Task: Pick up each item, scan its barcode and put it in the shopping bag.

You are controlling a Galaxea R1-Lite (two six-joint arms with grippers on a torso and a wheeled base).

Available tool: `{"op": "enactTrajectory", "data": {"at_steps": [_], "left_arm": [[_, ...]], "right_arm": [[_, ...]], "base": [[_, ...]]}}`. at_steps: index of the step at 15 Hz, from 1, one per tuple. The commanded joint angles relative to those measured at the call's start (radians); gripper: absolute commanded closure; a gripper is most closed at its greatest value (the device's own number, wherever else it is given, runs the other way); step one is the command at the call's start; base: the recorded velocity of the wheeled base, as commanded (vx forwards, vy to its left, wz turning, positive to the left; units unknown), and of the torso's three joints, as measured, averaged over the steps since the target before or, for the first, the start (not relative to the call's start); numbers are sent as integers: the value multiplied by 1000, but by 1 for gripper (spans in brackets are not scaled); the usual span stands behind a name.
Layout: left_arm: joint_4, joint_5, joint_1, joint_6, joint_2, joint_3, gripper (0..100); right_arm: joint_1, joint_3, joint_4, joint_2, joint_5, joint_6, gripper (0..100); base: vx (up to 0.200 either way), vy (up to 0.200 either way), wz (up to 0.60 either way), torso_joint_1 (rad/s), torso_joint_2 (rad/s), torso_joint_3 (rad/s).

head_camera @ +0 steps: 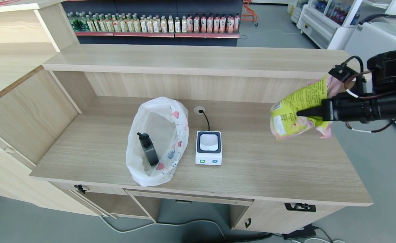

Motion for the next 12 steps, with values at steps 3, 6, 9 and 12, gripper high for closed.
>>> {"op": "enactTrajectory", "data": {"at_steps": [3,6,9,12], "left_arm": [[0,0,0,0,0,0,0],[0,0,0,0,0,0,0],[0,0,0,0,0,0,0],[0,0,0,0,0,0,0]], "right_arm": [[-22,512,-103,-411,327,-481,100],[56,690,-189,-501,357,-518,100],[110,838,-450,-452,369,-541,100],[108,883,-554,-403,495,-616,100]], "base": [[0,0,0,0,0,0],[0,0,0,0,0,0],[0,0,0,0,0,0],[0,0,0,0,0,0]]}}
